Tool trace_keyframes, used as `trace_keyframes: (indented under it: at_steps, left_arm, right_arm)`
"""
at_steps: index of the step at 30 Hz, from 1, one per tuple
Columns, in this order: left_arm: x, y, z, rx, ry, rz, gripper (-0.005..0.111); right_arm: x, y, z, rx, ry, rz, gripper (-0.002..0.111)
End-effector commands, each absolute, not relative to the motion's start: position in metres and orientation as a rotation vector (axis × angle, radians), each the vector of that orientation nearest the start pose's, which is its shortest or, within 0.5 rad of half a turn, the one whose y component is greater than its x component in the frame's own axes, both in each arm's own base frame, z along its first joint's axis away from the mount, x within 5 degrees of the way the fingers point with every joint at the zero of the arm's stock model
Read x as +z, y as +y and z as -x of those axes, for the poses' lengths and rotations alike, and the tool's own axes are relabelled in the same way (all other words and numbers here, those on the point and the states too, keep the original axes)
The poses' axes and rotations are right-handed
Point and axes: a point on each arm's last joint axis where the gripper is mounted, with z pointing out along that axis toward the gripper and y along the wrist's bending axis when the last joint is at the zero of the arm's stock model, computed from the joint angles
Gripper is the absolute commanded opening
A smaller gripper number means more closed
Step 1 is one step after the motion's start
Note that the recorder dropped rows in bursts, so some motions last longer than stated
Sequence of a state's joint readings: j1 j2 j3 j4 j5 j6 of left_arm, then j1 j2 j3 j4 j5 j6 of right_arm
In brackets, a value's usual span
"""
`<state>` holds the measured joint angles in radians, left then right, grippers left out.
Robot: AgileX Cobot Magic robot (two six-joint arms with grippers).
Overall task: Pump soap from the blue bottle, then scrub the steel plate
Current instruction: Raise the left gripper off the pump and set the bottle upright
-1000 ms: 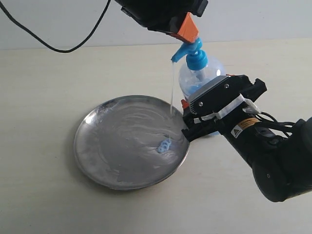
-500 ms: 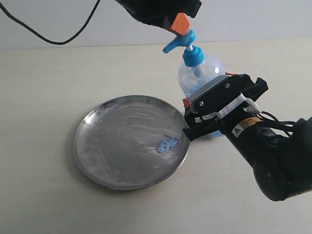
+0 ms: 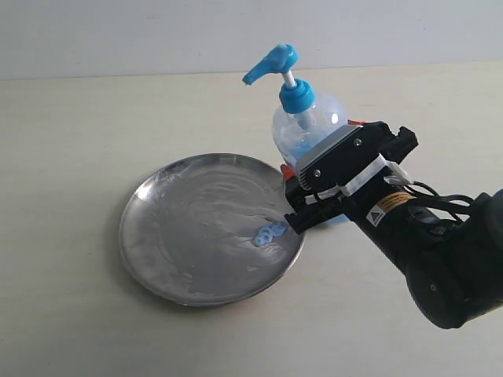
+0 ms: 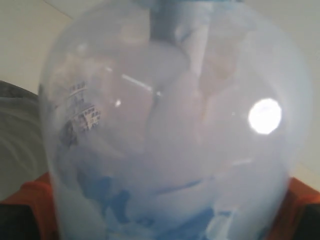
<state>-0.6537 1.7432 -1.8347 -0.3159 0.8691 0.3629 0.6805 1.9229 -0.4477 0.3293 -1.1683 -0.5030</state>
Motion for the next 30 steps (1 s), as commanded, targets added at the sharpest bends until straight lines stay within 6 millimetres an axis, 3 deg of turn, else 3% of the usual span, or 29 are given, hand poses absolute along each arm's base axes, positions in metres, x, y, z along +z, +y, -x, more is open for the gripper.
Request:
trace_keyframes:
  at_steps: [1,10,20,30]
  left_arm:
    - [0.426,-0.237,-0.304,-0.48,2.02,-0.919,0.0]
    - [0.439,-0.192,-0.302,-0.449,2.083,-0.78,0.0]
    - [0.401,-0.171,-0.282,-0.429,2.129,-0.723,0.0]
    - [0.374,-0.145,-0.24,-0.414,2.099,-0.673,0.0]
  right_arm:
    - [0.12,0.157,-0.24,-0.048,1.606,0.655,0.0]
    - [0.12,0.154,-0.241,-0.041,1.639,0.577,0.0]
    - [0.129,0.144,-0.244,-0.077,1.661,0.432,0.0]
    - [0.129,0.137,-0.245,0.044,1.715,0.158,0.0]
